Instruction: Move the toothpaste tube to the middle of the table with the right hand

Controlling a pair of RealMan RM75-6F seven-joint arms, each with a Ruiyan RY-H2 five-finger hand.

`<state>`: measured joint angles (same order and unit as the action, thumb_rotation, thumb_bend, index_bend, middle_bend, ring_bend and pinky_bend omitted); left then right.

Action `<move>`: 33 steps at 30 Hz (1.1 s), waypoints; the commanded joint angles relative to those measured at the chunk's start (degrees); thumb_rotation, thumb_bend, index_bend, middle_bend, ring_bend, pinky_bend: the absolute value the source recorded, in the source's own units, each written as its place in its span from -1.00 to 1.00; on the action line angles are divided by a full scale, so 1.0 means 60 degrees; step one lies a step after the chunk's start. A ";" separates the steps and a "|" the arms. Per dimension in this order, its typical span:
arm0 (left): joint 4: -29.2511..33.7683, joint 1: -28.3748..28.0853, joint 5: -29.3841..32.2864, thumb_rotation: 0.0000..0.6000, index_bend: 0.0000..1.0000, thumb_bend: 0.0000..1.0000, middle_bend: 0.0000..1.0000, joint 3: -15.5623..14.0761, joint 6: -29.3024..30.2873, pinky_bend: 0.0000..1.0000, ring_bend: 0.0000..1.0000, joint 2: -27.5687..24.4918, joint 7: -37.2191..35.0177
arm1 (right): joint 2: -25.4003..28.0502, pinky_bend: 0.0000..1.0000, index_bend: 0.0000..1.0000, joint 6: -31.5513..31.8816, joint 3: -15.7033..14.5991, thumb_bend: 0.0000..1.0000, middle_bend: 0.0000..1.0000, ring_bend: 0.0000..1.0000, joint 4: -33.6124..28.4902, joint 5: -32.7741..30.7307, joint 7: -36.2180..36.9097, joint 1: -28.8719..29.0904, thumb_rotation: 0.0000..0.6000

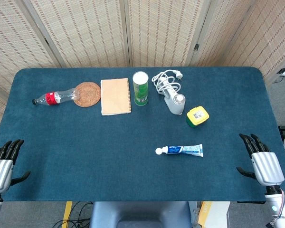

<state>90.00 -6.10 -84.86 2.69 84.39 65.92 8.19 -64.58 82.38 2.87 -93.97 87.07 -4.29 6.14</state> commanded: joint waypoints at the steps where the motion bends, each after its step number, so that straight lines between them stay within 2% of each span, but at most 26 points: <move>1: -0.0012 -0.0007 0.0010 1.00 -0.88 -0.60 -0.77 0.0032 0.0039 -0.62 -0.84 0.0052 0.0053 | -0.0006 -0.52 -0.97 0.0044 0.0011 -0.74 -0.65 -0.85 0.0003 0.0034 0.0042 0.0001 1.00; 10: 0.0026 -0.0004 -0.0083 1.00 -0.88 -0.60 -0.77 0.0053 0.0173 -0.62 -0.84 0.0104 0.0074 | -0.0009 -0.52 -0.97 0.0171 -0.0017 -0.73 -0.58 -0.77 0.0102 0.0202 0.0277 -0.0012 1.00; 15: 0.0010 0.0036 -0.0100 1.00 -0.88 -0.60 -0.77 0.0021 0.0210 -0.62 -0.84 0.0073 0.0021 | -0.0038 -0.44 -0.95 0.0012 -0.0036 -0.64 -0.50 -0.67 0.0104 0.0304 0.0335 0.0116 1.00; 25: -0.0028 0.0119 -0.0175 1.00 -0.88 -0.60 -0.77 -0.0044 0.0306 -0.62 -0.84 0.0018 -0.0148 | -0.0524 -0.39 -0.78 -0.1428 0.0273 -0.62 -0.38 -0.57 -0.0021 -0.0064 -0.0504 0.1136 1.00; 33: -0.0078 0.0256 -0.0163 1.00 -0.88 -0.60 -0.77 -0.0069 0.0456 -0.62 -0.84 -0.0050 -0.0317 | -0.1303 -0.34 -0.59 -0.2904 0.0499 -0.75 -0.29 -0.48 0.0448 -0.0493 -0.0792 0.2208 1.00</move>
<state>89.54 -4.57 -85.82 2.29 87.12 65.63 6.30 -71.07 66.58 5.36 -92.26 85.00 -8.42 17.94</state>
